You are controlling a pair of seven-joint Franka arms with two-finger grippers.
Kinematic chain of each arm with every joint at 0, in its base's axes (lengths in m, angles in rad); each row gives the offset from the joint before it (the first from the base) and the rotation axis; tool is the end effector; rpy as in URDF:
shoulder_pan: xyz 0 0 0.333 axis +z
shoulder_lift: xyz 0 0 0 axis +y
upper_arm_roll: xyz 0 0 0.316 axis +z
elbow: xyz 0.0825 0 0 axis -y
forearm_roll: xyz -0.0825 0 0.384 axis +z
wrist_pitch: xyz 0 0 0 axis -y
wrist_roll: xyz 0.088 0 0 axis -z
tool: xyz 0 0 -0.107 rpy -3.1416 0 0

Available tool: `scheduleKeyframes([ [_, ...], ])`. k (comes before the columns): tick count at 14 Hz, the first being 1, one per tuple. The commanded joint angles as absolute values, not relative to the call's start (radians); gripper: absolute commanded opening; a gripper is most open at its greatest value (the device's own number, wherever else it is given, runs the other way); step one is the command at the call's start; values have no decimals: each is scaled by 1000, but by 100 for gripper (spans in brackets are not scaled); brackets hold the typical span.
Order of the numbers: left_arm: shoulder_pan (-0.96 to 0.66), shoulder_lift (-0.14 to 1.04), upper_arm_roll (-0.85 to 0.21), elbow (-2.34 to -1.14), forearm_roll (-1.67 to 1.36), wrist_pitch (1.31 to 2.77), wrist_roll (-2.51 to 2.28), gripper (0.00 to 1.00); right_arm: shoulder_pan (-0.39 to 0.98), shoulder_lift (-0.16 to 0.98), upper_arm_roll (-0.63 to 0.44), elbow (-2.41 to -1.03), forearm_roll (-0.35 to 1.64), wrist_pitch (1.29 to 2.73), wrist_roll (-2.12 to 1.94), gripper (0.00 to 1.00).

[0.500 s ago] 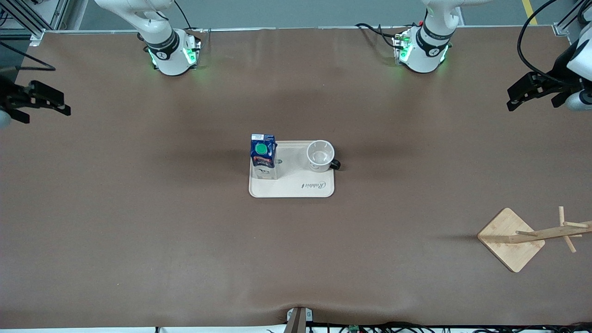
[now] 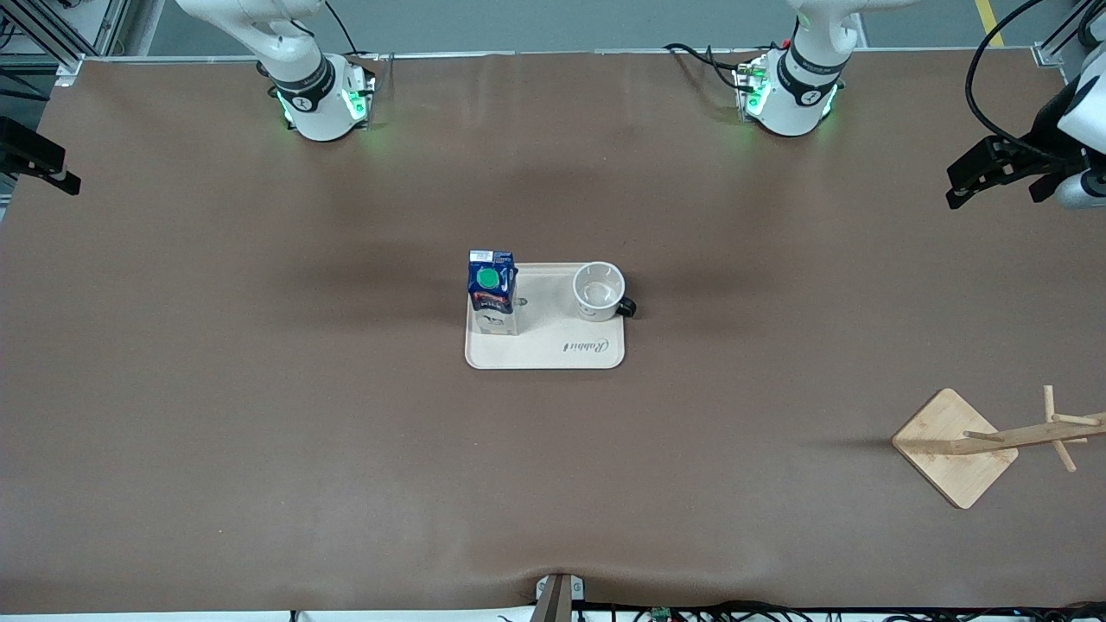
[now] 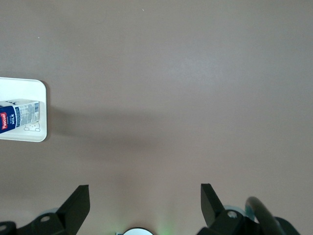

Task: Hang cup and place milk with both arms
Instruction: 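Move the left gripper from rest toward the white mug on the tray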

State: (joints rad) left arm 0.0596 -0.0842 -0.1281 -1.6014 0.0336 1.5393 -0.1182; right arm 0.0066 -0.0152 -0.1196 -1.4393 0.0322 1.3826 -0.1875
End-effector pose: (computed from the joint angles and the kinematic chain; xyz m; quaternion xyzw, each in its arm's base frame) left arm 0.5240 -0.0355 0.6525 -0.9994 -0.0257 -0.0127 0.0211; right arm 0.5260 -0.0564 0.6774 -0.9988 -0.0399 0.0181 0.0197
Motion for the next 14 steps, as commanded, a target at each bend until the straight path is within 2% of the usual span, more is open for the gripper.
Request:
scheduleKeyframes([
  [1, 67, -52, -137, -1575, 40, 1545, -117, 100, 14, -14, -120, -1448, 26, 1390, -175, 100],
  [6, 38, 14, -192, -1597, 34, 1562, -215, 100, 64, -14, -112, -1440, -28, 1396, -173, 100],
  [14, 37, 46, -400, -1798, 35, 1836, -667, 100, 25, 40, -118, -1430, -23, 1396, -178, 100],
])
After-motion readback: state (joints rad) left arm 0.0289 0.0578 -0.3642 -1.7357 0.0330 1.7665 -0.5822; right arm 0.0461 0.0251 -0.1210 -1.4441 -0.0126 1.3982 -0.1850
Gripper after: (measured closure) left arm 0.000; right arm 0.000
